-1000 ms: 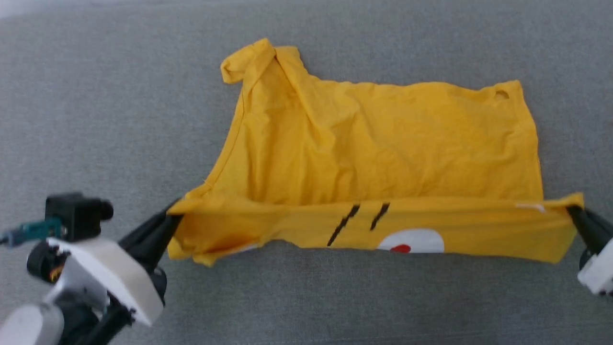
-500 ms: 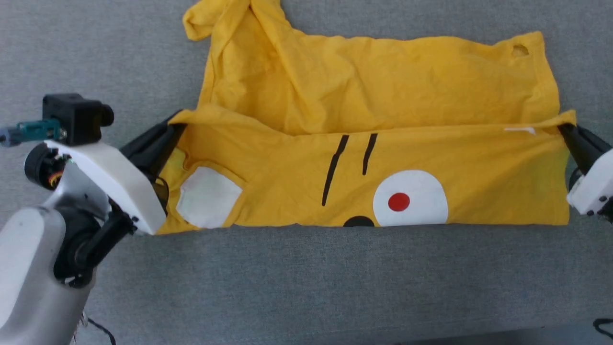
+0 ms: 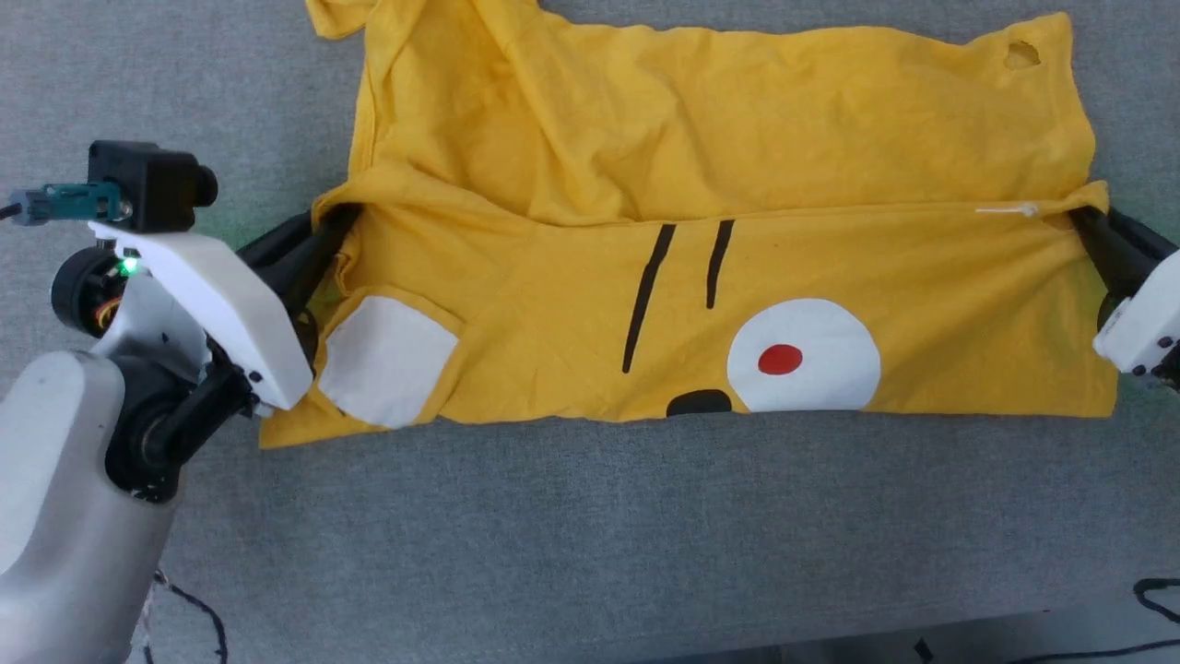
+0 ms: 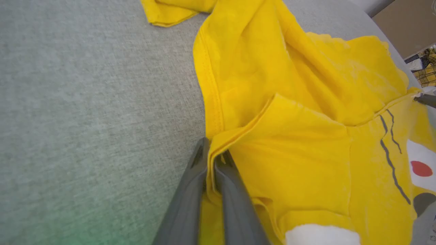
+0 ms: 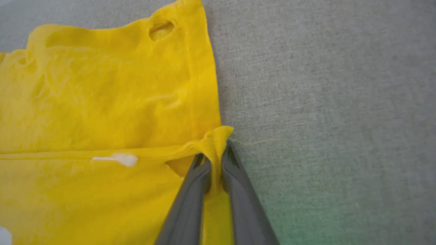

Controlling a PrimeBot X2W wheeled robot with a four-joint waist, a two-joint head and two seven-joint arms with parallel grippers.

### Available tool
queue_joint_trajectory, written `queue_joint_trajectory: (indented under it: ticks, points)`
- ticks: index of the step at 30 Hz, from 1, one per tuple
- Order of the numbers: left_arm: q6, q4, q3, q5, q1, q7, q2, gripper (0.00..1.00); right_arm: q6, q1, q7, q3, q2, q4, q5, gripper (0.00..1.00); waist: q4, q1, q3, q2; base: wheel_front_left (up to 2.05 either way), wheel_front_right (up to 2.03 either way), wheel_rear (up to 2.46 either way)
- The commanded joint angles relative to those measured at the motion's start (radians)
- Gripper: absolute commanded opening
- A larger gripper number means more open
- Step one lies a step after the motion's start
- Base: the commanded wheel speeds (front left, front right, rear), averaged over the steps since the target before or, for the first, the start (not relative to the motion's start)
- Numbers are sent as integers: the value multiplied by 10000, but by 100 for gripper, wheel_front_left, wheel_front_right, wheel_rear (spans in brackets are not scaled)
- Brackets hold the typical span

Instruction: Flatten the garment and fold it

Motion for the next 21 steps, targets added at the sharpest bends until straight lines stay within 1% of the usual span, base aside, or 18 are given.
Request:
queue_joint_trajectory:
  ticks: [1, 2, 9, 12, 14, 16, 21]
  points:
    - [90, 257, -99, -185, 185, 166, -185, 80, -27, 74, 192, -121, 199, 222, 168, 100, 28, 2, -75, 0, 0, 0, 0]
    - [89, 237, -63, -260, 223, 161, -190, 100, -27, 104, 218, -157, 175, 164, 178, 100, 41, 2, -122, 0, 0, 0, 0]
    - [127, -113, 497, -996, 614, -295, -427, 100, -27, 467, 219, -559, 115, -412, 311, 100, 119, 2, -550, 0, 0, 0, 0]
    - [215, -482, 924, -1088, 908, -922, -494, 100, -27, 739, 123, -782, 168, -908, 367, 100, 158, 2, -795, 0, 0, 0, 0]
    - [275, -785, 1206, -935, 1179, -1535, -511, 100, -27, 953, -207, -955, 244, -1347, 283, 100, 185, 2, -952, 0, 0, 0, 0]
    - [406, -1082, 1535, -661, 1514, -2370, -607, 100, -27, 1219, -719, -1091, 329, -1825, 51, 100, 227, 2, -1091, 0, 0, 0, 0]
    - [756, -1665, 2009, 766, 2617, -4875, -869, 100, -27, 2123, -2322, -1249, 868, -2801, -621, 100, 329, 2, -1405, 0, 0, 0, 0]
